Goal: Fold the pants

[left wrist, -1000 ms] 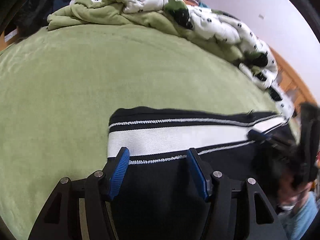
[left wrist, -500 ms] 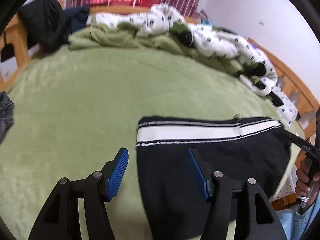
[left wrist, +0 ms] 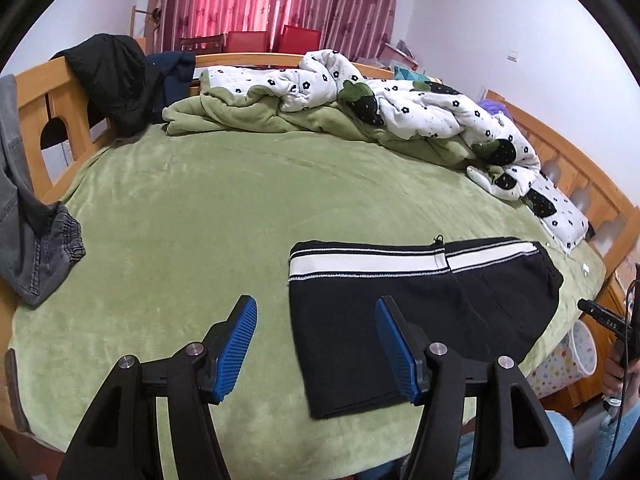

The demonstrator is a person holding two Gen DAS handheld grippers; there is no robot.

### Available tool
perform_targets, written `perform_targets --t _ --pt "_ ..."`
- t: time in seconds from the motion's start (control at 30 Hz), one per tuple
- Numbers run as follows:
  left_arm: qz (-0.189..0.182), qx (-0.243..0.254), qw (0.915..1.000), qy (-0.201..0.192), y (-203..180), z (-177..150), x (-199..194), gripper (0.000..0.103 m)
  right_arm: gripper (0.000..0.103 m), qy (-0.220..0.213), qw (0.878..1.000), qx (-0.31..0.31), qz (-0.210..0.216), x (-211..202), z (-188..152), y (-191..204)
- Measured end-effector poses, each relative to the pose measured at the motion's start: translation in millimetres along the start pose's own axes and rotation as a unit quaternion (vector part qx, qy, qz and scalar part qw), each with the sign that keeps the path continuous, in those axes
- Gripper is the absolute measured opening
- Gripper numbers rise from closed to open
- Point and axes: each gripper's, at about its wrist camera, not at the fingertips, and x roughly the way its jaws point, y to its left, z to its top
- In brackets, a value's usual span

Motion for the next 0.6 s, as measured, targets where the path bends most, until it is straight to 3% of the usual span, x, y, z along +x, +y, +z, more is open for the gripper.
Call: perform_targets --t 0.17,0.23,0.47,0.6 --pt "-0.005 -0.004 0.9997 0.025 8.0 -6.0 22.9 0.06 0.049 0.028 0.999 0.031 0.017 18.2 -24.7 -25.1" --pt "-0.012 -0.015 0.9992 0.034 13.8 -13.5 41.8 0.06 0.054 0.036 0.998 0.053 0.022 34.8 -34.1 -34.5" --pt "-0.049 -0.05 0.9942 0.081 31.3 -51.7 128.6 0.06 0.055 0.056 0.989 0.129 0.039 103.0 -61.5 -70.6" --pt "-0.082 -0.093 0.987 0.102 46.0 -60.4 171.7 0.06 0.055 0.053 0.981 0.172 0.072 129.1 -62.5 -85.7"
